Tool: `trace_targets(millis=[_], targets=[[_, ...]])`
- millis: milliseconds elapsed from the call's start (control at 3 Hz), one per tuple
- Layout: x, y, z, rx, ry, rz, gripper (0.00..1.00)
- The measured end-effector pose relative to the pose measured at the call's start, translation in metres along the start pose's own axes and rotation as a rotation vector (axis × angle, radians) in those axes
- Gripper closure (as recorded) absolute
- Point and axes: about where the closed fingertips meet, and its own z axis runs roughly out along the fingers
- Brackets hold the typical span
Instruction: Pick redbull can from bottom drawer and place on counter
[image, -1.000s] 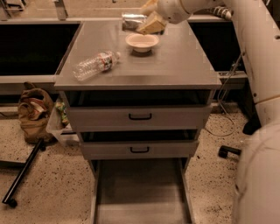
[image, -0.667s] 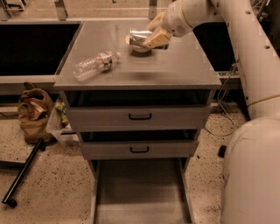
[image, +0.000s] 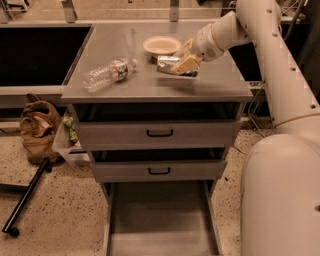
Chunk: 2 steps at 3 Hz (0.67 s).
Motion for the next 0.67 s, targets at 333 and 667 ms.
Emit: trace_targets(millis=[333,667], targets=[[0.0240,0.0055,0.0169,-0.042,0.009,0.047,1.00],[0.0280,0.0075,0.0201,-0.057,0.009,0.056,1.00]])
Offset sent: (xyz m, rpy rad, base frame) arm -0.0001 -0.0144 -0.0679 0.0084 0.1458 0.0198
